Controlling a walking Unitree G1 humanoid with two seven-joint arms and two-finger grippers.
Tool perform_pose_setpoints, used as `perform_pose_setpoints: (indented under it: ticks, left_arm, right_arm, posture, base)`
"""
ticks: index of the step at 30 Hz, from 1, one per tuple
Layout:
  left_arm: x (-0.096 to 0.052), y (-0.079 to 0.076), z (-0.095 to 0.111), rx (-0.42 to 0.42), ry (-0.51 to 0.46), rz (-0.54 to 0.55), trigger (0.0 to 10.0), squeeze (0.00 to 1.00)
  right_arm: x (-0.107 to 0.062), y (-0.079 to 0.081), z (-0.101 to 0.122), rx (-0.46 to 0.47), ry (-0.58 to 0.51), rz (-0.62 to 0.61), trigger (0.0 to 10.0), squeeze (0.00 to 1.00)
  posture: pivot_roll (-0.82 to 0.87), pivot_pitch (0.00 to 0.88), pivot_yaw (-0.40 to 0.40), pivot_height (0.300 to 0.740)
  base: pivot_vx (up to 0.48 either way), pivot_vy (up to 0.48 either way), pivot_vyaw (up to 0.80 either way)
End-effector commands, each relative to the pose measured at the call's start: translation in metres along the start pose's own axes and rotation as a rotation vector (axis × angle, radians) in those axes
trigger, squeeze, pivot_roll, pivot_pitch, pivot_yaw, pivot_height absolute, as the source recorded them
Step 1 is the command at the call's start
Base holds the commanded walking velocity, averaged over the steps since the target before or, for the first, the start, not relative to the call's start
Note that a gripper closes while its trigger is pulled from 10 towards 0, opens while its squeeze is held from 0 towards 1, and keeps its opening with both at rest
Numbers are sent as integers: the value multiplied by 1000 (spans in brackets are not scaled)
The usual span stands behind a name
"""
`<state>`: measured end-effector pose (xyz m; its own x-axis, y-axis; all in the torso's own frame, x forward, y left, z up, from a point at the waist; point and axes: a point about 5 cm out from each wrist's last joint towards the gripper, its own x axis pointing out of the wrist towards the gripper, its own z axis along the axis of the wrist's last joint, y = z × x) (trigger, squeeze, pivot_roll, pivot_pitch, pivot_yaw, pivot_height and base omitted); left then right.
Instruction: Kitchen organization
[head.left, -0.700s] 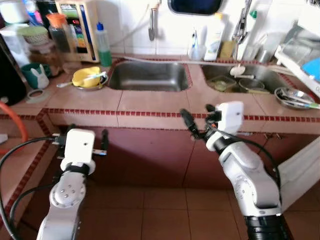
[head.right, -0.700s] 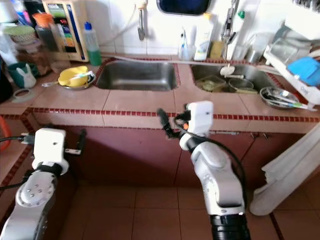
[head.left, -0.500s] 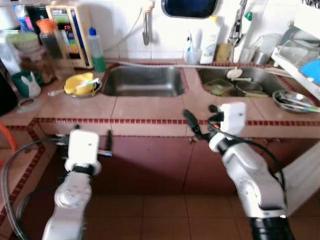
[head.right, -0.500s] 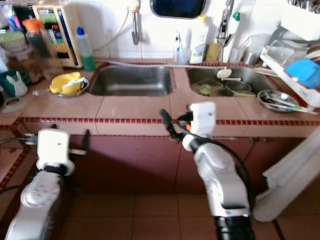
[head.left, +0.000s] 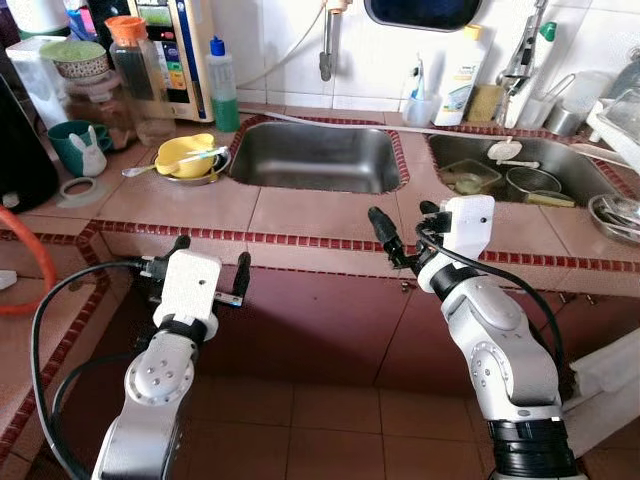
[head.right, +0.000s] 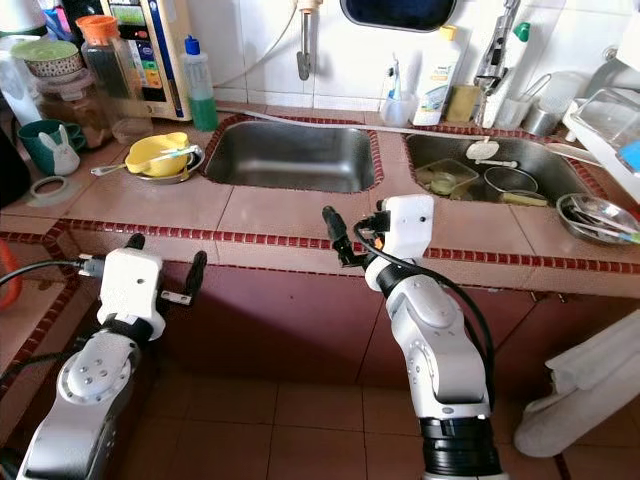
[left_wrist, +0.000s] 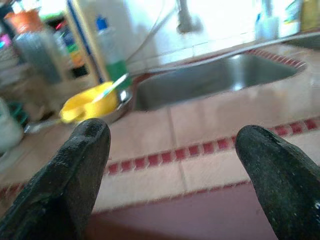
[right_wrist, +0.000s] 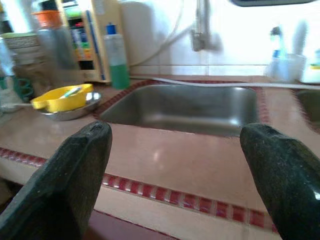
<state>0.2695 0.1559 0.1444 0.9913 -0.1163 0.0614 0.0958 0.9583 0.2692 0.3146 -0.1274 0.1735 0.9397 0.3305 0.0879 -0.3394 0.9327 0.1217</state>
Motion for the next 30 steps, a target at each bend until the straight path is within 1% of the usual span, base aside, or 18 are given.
perform_pose_setpoints:
  ticks: [1, 5, 8, 10, 12, 14, 16, 18, 19, 22, 23, 24, 25, 27, 29, 30]
  left_arm:
    - [4, -4, 3, -9, -16, -16, 10000, 0]
    - [8, -3, 5, -34, -24, 21, 10000, 0]
    - [10, 0, 5, -33, -28, 49, 10000, 0]
    - [11, 1, 6, -36, -31, 59, 10000, 0]
    - [12, 6, 6, -32, -33, 99, 10000, 0]
    - [10, 10, 5, -24, -34, 118, 10000, 0]
    - [6, 13, 3, -17, -24, 137, 10000, 0]
    - [-1, 17, -3, -5, -3, 139, 10000, 0]
    - [-6, 19, -8, 1, 14, 138, 10000, 0]
    - [-11, 20, -13, 6, 34, 134, 10000, 0]
    - [-12, 20, -14, 8, 37, 134, 10000, 0]
    - [-12, 20, -14, 8, 37, 134, 10000, 0]
    - [-12, 21, -15, 11, 40, 135, 10000, 0]
    - [-12, 22, -15, 11, 40, 136, 10000, 0]
    - [-10, 22, -14, 10, 36, 140, 10000, 0]
    - [-6, 21, -11, 3, 28, 140, 10000, 0]
  right_arm:
    - [-1, -6, -1, -2, 8, -37, 10000, 0]
    - [-4, -8, -2, -7, 7, -48, 10000, 0]
    - [-4, -8, -1, -7, 5, -47, 10000, 0]
    - [-4, -8, 0, -13, 0, -45, 10000, 0]
    - [-3, -8, -2, -28, 12, -29, 10000, 0]
    - [-7, -12, -4, -38, 28, -25, 10000, 0]
    - [-13, -16, -6, -58, 47, -20, 10000, 0]
    - [-26, -24, -11, -80, 80, -27, 10000, 0]
    - [-35, -30, -15, -95, 103, -33, 10000, 0]
    - [-48, -36, -20, -109, 132, -52, 10000, 0]
    - [-53, -39, -22, -106, 144, -65, 10000, 0]
    - [-53, -39, -22, -106, 144, -65, 10000, 0]
    - [-66, -43, -27, -106, 169, -90, 10000, 0]
    - [-69, -44, -28, -106, 177, -96, 10000, 0]
    - [-76, -44, -33, -96, 192, -112, 10000, 0]
    - [-80, -40, -36, -89, 196, -116, 10000, 0]
  posture:
    - [45, 0, -8, 740]
    - [36, 0, -8, 740]
    - [36, 0, -8, 740]
    - [34, 0, -13, 740]
    - [37, 0, -18, 740]
    - [37, 0, -18, 740]
    - [37, 0, -18, 740]
    - [34, 0, -15, 740]
    - [30, 0, -14, 740]
    - [24, 0, -11, 740]
    - [23, 0, -10, 740]
    - [23, 0, -10, 740]
    - [18, 0, -6, 740]
    - [16, 0, -4, 740]
    - [13, 0, -1, 740]
    - [6, 0, 7, 740]
  base:
    - [0, 0, -769]
    - [0, 0, -756]
    - [0, 0, -750]
    - [0, 0, 0]
    - [0, 0, 0]
    - [0, 0, 0]
    - [0, 0, 0]
    - [0, 0, 0]
    - [0, 0, 0]
    - [0, 0, 0]
    - [0, 0, 0]
    - [0, 0, 0]
    - [0, 0, 0]
    - [0, 0, 0]
    - [0, 0, 0]
    - [0, 0, 0]
